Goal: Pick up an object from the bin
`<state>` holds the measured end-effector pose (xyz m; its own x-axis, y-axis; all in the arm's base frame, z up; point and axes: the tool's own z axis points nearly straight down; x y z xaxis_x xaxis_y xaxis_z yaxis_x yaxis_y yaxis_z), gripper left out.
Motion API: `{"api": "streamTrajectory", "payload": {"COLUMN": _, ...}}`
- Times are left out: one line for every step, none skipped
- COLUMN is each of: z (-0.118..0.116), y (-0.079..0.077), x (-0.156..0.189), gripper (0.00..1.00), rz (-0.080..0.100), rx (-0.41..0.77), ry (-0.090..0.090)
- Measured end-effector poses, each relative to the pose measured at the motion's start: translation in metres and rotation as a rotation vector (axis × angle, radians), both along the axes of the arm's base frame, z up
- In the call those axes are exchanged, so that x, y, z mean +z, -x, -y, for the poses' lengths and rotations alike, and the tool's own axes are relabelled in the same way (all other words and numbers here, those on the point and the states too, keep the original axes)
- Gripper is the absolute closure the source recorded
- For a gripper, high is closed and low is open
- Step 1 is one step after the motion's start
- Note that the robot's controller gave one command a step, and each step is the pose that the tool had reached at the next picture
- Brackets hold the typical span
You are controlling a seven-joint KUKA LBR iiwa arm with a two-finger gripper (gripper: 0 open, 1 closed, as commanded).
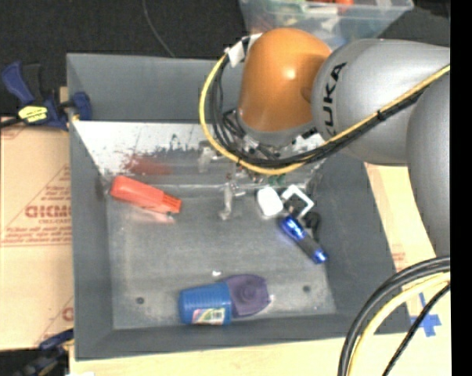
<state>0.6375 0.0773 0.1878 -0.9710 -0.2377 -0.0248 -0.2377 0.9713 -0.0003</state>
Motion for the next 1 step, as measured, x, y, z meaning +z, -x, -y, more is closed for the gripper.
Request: {"api": "streamTrajectory", "payload": {"z": 0.0371, "y": 0.0634, "x": 0.0633, "gripper": 0.0, "rz": -0.006, "rx": -0.166, "ry": 0.004}}
